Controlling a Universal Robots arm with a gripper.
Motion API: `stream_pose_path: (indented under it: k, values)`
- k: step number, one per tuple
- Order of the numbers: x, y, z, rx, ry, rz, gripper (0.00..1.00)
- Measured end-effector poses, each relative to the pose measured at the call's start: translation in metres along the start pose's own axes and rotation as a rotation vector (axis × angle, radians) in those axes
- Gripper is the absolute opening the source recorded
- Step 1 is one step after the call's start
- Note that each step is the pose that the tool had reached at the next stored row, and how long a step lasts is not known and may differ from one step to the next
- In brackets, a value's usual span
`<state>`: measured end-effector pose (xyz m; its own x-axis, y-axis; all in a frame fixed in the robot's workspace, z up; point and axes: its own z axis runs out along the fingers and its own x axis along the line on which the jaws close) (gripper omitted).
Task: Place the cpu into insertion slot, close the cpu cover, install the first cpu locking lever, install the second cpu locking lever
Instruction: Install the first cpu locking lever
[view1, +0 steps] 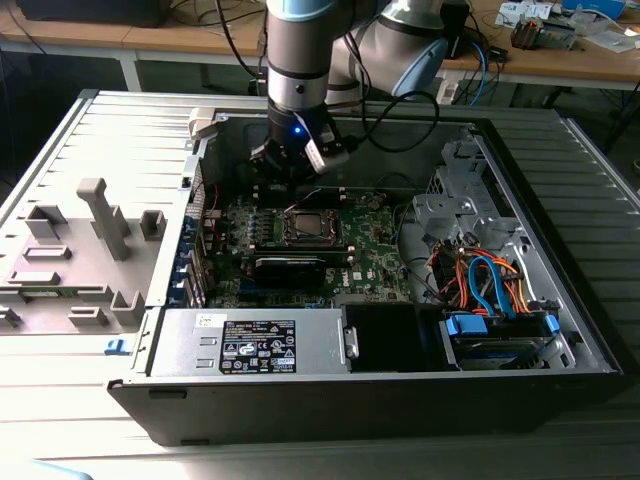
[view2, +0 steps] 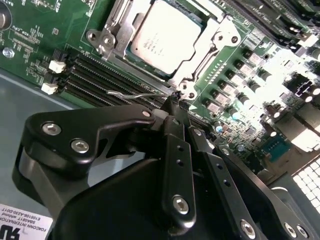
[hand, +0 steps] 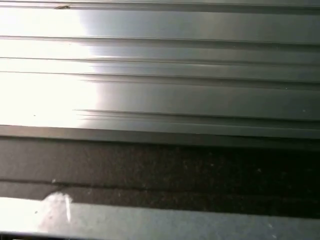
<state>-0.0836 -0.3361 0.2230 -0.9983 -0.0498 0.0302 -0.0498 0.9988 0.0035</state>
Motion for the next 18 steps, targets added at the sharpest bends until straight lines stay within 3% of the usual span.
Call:
stream_pose_path:
  k: [9,18]
  values:
    - [-0.0032,0.0020,0.0045,0.0019,0.0001,-0.014,0.11]
    - [-0.0178,0.0012,0.0093,0.0043,0.0003,-0.024,0.11]
